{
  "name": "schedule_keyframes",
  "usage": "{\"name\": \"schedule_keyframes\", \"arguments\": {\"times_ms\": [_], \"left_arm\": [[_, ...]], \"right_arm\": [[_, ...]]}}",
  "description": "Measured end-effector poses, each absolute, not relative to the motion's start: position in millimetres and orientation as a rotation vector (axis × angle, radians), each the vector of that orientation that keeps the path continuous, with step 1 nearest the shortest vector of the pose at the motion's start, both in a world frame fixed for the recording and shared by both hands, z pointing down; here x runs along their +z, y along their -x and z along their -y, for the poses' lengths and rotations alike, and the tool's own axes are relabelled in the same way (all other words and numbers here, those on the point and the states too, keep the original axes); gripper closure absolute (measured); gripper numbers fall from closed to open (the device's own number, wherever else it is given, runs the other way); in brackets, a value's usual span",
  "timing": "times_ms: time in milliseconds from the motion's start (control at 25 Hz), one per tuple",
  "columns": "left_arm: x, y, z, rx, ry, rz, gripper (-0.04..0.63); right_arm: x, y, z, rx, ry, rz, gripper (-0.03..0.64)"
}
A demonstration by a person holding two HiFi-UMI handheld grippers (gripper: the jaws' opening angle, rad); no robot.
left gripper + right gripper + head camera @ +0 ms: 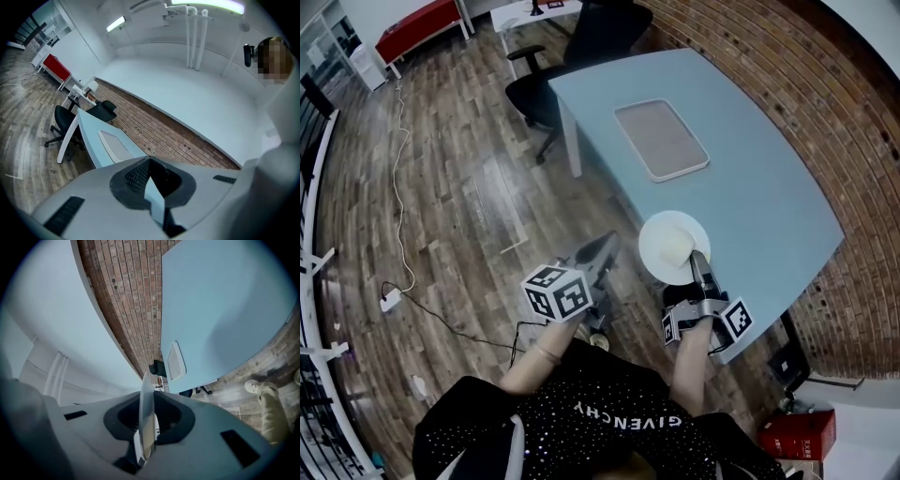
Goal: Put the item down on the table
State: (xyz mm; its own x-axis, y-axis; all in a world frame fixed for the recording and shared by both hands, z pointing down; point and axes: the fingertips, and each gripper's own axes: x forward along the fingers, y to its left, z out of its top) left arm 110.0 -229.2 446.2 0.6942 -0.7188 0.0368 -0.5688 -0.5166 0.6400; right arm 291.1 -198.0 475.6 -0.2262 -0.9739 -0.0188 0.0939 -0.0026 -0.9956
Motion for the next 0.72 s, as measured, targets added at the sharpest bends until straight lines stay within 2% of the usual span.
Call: {"name": "schedule_keyframes", "arguments": {"times_ms": [720], "left_arm": [[436.5, -90.6, 419.6, -0.324, -2.240, 0.880, 0.586]], "right_arm": [[453.8, -259.1, 389.3, -1.406, 1.062, -1.331, 0.571]]}}
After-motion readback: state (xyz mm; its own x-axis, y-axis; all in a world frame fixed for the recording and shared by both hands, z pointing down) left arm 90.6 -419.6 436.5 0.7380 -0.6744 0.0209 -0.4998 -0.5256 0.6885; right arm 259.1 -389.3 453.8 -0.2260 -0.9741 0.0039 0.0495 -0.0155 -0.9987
